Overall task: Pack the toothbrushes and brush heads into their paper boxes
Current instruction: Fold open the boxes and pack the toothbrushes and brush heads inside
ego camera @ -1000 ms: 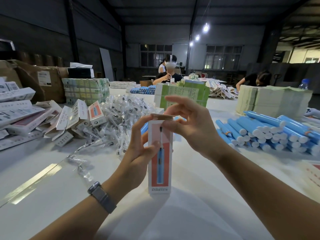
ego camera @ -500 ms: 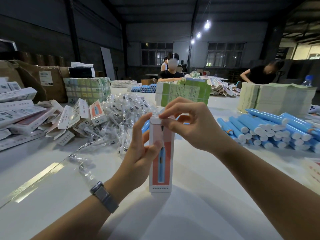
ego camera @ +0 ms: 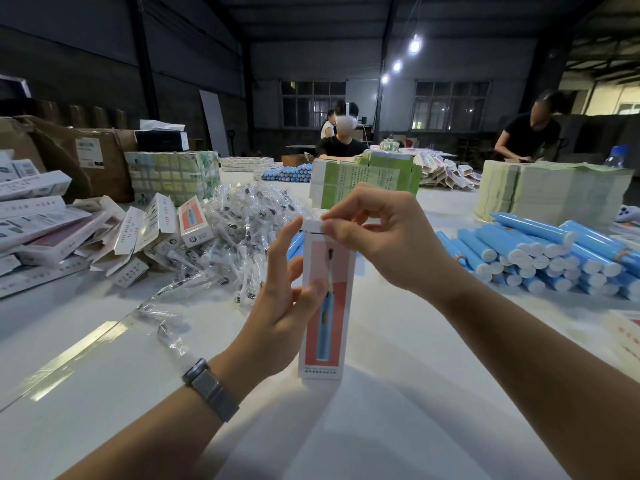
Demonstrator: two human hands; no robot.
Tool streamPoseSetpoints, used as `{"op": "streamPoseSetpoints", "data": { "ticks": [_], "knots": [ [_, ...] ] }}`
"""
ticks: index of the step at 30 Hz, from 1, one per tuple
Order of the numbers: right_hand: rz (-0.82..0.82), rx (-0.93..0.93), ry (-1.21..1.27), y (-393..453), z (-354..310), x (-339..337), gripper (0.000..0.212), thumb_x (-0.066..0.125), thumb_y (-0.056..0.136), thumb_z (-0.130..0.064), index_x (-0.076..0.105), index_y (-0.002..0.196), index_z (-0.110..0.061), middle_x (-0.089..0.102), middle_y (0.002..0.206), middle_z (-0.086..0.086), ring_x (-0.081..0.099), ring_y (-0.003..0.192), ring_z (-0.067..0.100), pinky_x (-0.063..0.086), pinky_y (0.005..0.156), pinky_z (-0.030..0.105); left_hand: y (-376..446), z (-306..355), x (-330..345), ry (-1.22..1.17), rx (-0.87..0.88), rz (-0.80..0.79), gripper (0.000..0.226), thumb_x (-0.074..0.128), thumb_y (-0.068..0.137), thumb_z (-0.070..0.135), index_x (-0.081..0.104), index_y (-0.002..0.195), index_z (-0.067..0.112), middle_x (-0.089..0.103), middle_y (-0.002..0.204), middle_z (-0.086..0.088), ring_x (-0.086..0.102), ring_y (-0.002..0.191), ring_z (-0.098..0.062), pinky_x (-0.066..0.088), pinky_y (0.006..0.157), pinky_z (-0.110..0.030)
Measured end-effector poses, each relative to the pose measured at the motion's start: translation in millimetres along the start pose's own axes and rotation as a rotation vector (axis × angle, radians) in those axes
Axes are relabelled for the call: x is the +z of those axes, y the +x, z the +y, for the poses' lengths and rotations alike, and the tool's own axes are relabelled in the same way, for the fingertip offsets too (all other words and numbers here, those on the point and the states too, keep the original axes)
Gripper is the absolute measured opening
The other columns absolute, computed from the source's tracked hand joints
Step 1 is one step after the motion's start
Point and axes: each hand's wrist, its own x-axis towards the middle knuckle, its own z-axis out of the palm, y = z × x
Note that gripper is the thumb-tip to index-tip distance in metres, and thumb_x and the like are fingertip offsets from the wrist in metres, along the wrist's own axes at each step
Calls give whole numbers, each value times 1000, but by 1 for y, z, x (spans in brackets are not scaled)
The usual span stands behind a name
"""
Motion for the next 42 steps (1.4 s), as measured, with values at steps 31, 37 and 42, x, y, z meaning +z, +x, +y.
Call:
{"op": "streamPoseSetpoints", "data": {
  "ticks": [31, 37, 42],
  "knots": [
    [-308, 128, 220, 2, 8, -18, 19, 66, 84, -30, 75, 99, -22, 66, 100, -3, 64, 92, 13, 55, 69, 28, -3, 6, -2, -27, 20, 37, 47, 53, 94, 16, 40, 122, 51, 65, 119, 0, 62, 102, -30, 52, 74, -71],
    [-332, 124, 248, 3, 17, -20, 17, 67, 89, -24, 78, 102, -26, 68, 101, -1, 65, 90, 19, 57, 65, 34, -4, 12, 0, 10, 13, 41, 57, 46, 95, 2, 39, 120, 53, 63, 122, 4, 61, 109, -29, 53, 75, -70],
    [-296, 142, 333, -5, 26, -13, 20, 64, 92, -22, 77, 101, -35, 71, 94, -6, 67, 86, 17, 56, 59, 33, -2, 10, 3, 28, 10, 72, 50, 52, 95, 12, 40, 120, 54, 65, 117, 6, 66, 99, -24, 56, 76, -65]
  ]
}}
